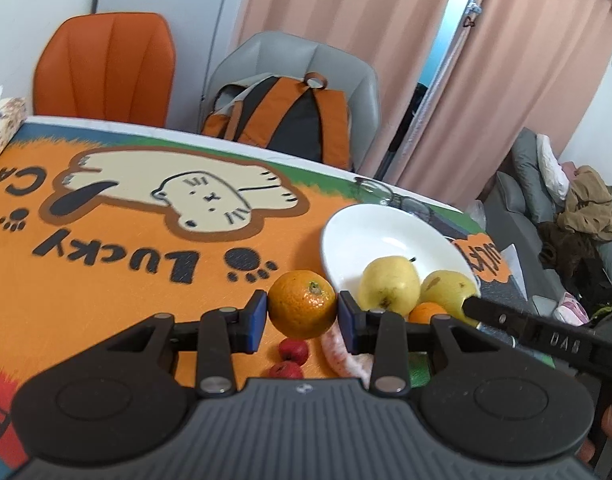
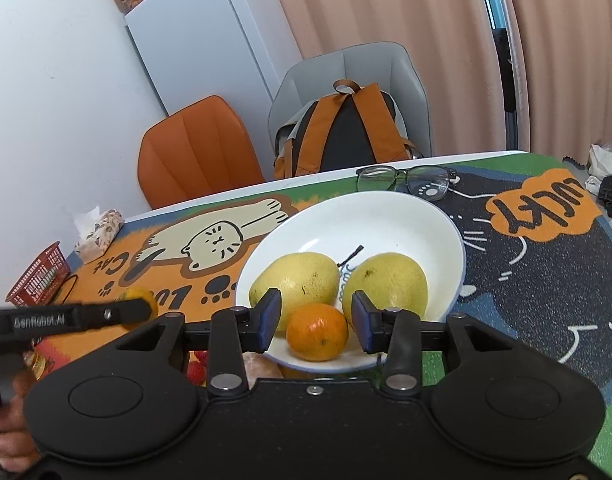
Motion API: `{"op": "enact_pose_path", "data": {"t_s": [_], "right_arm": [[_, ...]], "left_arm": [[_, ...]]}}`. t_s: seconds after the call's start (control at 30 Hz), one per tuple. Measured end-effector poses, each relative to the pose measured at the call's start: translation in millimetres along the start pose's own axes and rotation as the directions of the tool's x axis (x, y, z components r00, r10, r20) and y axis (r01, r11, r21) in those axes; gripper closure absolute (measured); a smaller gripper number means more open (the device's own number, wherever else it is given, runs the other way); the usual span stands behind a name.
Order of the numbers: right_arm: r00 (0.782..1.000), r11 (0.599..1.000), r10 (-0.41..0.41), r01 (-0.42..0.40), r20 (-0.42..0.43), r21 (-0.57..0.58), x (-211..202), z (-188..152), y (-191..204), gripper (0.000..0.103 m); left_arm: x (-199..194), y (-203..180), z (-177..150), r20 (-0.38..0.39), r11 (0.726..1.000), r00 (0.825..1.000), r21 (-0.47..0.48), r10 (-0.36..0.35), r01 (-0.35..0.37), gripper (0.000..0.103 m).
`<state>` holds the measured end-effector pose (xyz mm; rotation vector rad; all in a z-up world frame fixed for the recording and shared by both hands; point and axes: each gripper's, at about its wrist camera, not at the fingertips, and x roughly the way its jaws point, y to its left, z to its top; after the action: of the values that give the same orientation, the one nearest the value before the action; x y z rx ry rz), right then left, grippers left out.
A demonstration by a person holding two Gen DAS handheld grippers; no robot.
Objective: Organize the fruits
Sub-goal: 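Lower left tool's orange into the white bowl and open while right tool withdraws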
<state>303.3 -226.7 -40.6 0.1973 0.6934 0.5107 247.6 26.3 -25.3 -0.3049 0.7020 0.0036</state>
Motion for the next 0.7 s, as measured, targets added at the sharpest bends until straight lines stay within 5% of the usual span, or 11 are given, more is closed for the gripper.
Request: {"op": "enact_pose_path", "data": {"t_s": [0.7], "right_arm": [[1.0,0.998,-0.022,0.021,0.009,0.064,-17.1,-17.3,-31.5,0.058]], "left_arm": [[42.4,-64.3,26.9,-0.03,0.989,0.995,0.113,-0.094,0.097,0.066]]}}
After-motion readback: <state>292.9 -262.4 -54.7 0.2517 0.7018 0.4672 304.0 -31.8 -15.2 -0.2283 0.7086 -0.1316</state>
